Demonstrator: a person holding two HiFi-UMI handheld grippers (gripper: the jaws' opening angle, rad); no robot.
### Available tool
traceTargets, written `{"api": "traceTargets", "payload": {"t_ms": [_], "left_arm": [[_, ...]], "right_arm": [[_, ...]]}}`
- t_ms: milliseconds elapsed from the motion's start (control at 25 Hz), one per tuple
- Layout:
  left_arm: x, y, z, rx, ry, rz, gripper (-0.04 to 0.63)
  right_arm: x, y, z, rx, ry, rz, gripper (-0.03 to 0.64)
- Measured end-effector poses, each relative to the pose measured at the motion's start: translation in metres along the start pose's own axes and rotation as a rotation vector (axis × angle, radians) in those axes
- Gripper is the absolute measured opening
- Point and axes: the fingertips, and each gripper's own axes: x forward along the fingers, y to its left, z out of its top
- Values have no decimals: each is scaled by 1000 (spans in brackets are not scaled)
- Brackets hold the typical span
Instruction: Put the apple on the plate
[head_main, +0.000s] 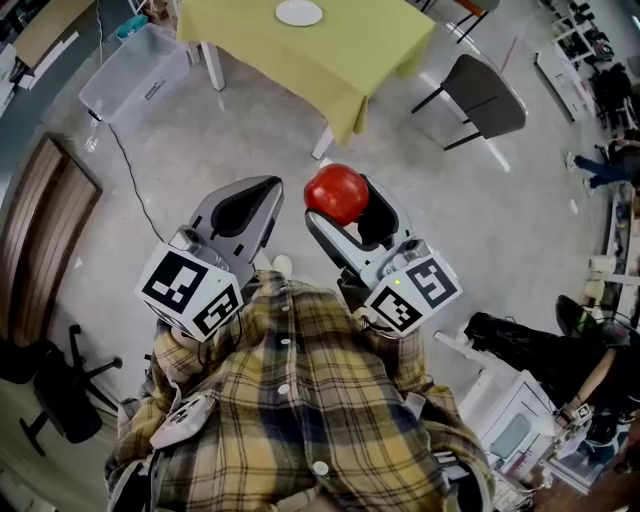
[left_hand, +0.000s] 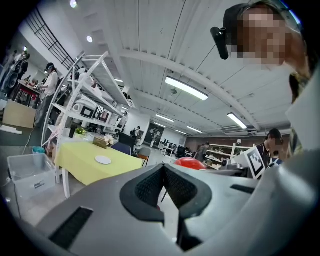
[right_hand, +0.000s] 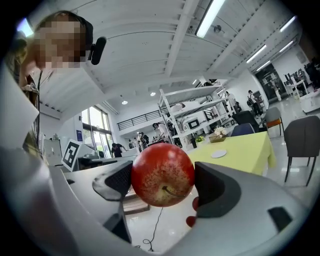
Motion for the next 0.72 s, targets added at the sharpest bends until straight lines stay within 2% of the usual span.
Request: {"api": "traceTargets", "payload": {"t_ms": [200,360,720], "left_arm": [[-1,16,1,-7,8,29,8],[2,46,6,-11,12,38,8],[24,156,50,-14,6,25,8]], "right_arm": [[16,-2,-2,12,20,13,370],[42,-8,-2,13,29,11,370],[145,-28,16,-7,33,-41,370]]}}
